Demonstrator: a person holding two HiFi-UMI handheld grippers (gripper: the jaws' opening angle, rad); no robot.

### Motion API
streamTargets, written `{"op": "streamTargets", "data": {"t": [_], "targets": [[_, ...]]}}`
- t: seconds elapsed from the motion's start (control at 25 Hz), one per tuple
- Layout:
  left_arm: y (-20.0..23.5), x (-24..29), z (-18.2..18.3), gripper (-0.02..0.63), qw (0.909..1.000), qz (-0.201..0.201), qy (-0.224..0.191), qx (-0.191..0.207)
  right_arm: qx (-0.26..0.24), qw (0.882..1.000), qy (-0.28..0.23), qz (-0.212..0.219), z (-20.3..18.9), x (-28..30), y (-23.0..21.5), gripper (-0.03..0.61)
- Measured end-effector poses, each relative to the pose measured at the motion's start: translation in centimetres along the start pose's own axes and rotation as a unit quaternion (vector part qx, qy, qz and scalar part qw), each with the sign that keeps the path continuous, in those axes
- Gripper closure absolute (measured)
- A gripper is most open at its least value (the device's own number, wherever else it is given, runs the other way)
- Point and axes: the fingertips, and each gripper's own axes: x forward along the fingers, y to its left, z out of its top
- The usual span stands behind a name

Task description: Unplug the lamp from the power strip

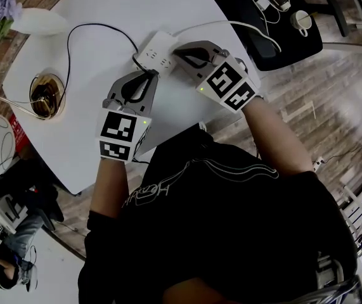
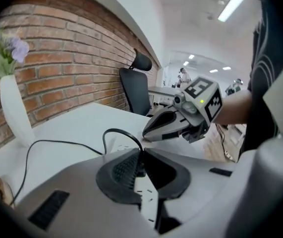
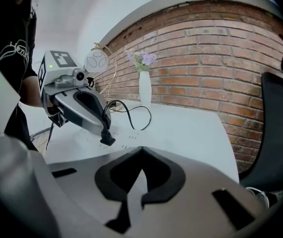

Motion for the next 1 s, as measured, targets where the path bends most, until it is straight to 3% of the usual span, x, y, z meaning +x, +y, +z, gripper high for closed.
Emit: {"op": "streamTargets", "data": {"t": [0.12, 0.2, 0.32, 0.44, 0.52, 0.6, 0.72, 0.8, 0.88, 0.96, 1.0], "targets": [[0.9, -0.2, 0.0, 0.583, 0.9954, -0.031, -0.012, -0.090, 0.003, 1.000, -0.002, 0.007, 0.0, 0.1, 0.2, 0.582], [1.3, -0.4, 0.0, 0.583, 0.9939, -0.032, -0.014, -0.104, 0.001, 1.000, -0.002, 0.008, 0.1, 0.2, 0.3, 0.581], [1.1, -0.3, 0.1, 0.584, 0.9997, -0.001, 0.003, -0.023, -0.006, 1.000, 0.002, 0.000, 0.1, 0.2, 0.3, 0.583], [0.4, -0.2, 0.1, 0.584, 0.9972, 0.022, 0.024, 0.067, -0.010, 1.000, 0.004, 0.001, 0.1, 0.2, 0.4, 0.582], [0.1, -0.2, 0.2, 0.584, 0.9938, 0.030, 0.033, 0.102, -0.014, 1.000, 0.005, 0.002, 0.1, 0.2, 0.4, 0.583], [0.0, -0.2, 0.2, 0.584, 0.9925, 0.031, 0.037, 0.112, -0.018, 1.000, 0.006, 0.002, 0.1, 0.2, 0.4, 0.583], [0.1, -0.2, 0.0, 0.584, 0.9976, 0.011, 0.029, 0.062, -0.013, 1.000, 0.003, 0.001, 0.1, 0.2, 0.4, 0.583], [0.5, -0.3, 0.0, 0.584, 0.9998, -0.011, 0.016, -0.009, -0.011, 1.000, 0.003, 0.003, 0.1, 0.2, 0.4, 0.583], [0.9, -0.4, 0.0, 0.584, 0.9965, -0.033, 0.007, -0.077, -0.009, 1.000, 0.002, 0.005, 0.1, 0.2, 0.4, 0.582], [1.1, -0.4, 0.1, 0.584, 0.9934, -0.045, 0.003, -0.106, -0.009, 1.000, 0.002, 0.005, 0.1, 0.2, 0.4, 0.582], [1.1, -0.4, 0.2, 0.584, 0.9940, -0.043, 0.004, -0.100, -0.009, 1.000, 0.002, 0.005, 0.1, 0.2, 0.4, 0.582]]}}
